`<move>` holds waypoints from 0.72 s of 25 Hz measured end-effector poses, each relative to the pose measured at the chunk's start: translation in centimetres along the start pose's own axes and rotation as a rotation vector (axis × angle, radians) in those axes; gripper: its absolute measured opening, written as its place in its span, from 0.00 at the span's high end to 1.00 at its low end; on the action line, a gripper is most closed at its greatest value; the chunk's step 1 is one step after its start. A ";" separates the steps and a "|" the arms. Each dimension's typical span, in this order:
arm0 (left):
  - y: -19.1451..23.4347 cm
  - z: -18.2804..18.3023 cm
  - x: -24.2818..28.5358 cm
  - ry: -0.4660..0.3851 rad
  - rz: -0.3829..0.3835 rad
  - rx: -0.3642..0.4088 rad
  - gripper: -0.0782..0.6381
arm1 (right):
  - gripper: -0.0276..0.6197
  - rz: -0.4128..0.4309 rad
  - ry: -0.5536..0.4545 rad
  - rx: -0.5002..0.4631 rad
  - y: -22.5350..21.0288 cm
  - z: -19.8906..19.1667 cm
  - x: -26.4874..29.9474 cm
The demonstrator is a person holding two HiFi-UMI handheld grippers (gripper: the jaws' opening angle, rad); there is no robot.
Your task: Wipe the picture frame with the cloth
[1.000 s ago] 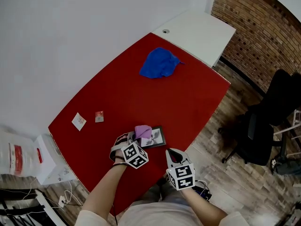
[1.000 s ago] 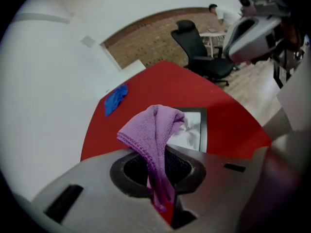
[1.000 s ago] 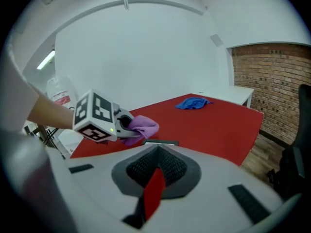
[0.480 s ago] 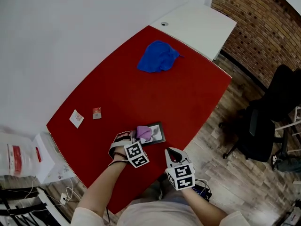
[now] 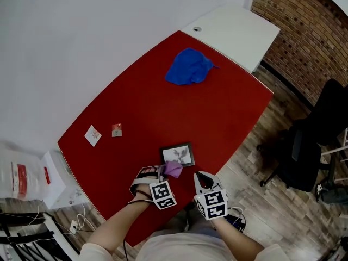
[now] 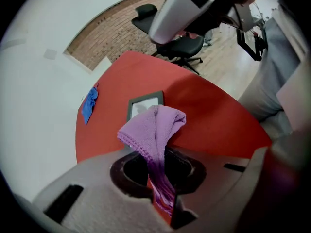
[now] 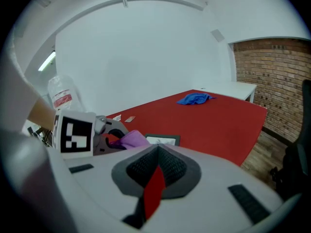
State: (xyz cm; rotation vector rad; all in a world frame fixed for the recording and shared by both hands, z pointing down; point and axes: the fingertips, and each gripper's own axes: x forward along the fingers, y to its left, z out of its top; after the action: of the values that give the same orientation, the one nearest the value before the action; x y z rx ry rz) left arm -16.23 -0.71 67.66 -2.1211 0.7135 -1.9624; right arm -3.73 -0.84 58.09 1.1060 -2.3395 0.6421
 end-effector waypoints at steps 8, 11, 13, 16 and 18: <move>8.5 1.6 3.0 0.030 0.066 -0.081 0.82 | 0.95 -0.023 0.006 0.022 -0.7 -0.8 -1.1; 9.7 2.2 4.3 0.056 0.079 -0.039 0.82 | 0.95 -0.040 0.010 0.033 -1.2 -1.2 -1.7; 9.7 2.2 4.8 0.066 0.074 -0.028 0.82 | 0.95 -0.048 0.009 0.044 -1.4 -1.4 -2.0; 8.8 2.4 4.7 0.069 0.063 -0.009 0.82 | 0.95 -0.061 0.008 0.056 -2.2 -1.7 -2.4; 7.3 2.8 4.1 0.060 0.055 0.025 0.82 | 0.95 -0.070 0.008 0.063 -2.6 -1.9 -2.5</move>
State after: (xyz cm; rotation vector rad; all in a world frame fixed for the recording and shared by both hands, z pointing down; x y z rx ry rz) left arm -15.12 -9.50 67.84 -2.0142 0.7458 -2.0030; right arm 0.19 0.23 58.63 1.2046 -2.2773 0.6975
